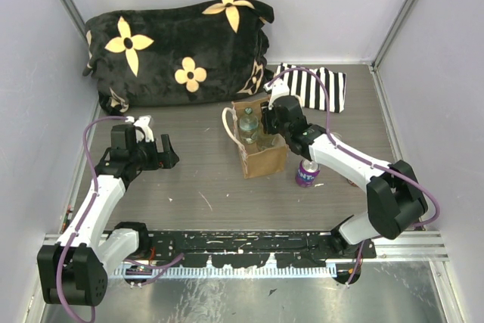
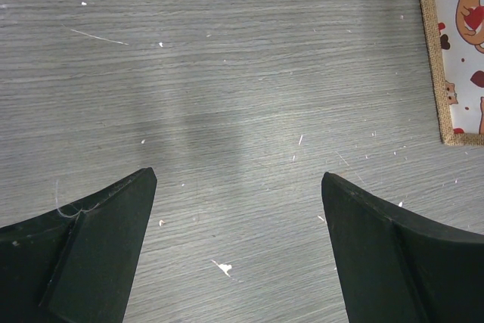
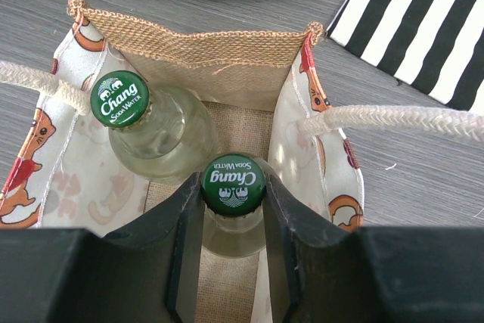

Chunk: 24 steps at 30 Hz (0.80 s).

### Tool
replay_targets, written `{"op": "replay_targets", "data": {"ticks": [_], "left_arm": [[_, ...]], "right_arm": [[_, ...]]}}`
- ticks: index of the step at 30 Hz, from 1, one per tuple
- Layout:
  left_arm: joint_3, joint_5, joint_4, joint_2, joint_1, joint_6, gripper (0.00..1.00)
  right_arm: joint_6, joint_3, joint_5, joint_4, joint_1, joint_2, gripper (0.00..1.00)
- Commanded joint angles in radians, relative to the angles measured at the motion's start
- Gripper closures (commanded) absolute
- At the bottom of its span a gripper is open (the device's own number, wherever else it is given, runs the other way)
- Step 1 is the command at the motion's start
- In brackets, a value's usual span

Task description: Place the beverage into the canvas bag

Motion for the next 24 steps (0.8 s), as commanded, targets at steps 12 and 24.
{"op": "replay_targets", "data": {"ticks": [12,24], "left_arm": [[0.001,0.016,0.021,-0.02,0.005,-0.008,0.02],[0.002,0.022,0.021,-0.017,0.005,-0.008,0.02]], "right_arm": [[-0.014,0.055,0.047,0.081,0.004,-0.051,0.34],[0.0,0.156,0.084,0.108,0.004,-0.091,0.29]]}}
